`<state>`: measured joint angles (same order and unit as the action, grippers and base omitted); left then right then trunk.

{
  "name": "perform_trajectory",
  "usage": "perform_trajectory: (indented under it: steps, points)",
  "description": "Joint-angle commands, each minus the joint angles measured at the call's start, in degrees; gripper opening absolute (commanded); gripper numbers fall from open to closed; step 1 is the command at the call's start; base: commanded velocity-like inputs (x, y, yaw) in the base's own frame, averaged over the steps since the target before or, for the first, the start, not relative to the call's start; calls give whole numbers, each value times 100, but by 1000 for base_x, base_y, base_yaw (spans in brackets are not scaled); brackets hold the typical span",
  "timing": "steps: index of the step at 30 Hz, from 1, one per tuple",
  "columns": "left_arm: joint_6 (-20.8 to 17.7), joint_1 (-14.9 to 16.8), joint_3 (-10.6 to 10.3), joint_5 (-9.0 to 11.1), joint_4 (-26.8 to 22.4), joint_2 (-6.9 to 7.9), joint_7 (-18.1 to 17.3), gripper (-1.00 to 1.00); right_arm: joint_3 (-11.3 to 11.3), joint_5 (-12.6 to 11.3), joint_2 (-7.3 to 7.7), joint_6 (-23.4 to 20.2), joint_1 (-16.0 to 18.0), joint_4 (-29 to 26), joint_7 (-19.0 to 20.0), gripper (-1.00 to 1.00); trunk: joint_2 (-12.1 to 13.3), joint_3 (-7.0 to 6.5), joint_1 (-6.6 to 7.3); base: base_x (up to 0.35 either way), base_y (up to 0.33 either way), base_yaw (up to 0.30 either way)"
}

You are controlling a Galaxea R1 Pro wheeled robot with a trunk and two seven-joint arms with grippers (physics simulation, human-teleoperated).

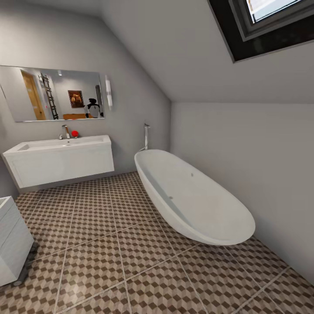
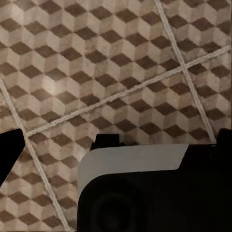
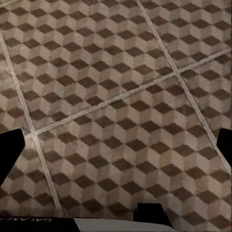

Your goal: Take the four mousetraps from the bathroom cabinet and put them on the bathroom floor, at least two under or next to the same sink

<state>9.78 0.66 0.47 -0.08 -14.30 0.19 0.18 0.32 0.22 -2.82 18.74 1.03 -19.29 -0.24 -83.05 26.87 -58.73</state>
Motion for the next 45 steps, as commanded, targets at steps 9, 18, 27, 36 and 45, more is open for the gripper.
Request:
perform_trajectory:
  steps: [9,18,27,36,45]
  points:
    - [-893,6,8,-1,-1721,17,4,100,3,35,18,7,3,-1164,-222,100,-3,6,0,0,0,0]
    - [-2286,12,7,-1,-3716,-4,-3,100,3,386,34,-743,43,-2471,-308,100,-3,6,0,0,0,0]
    - [-2581,20,-2,-47,-4979,-164,8,100,3,871,9,-1347,225,-3687,-294,100,-3,6,0,0,0,0]
    - [-2739,51,-3,-62,-5720,-184,9,100,3,916,-7,-2455,797,-4542,-283,100,-3,6,0,0,0,0]
    - [-2771,56,-3,-65,-6165,-168,9,100,15,914,-12,-3071,1228,-5084,-278,100,-3,6,0,0,0,0]
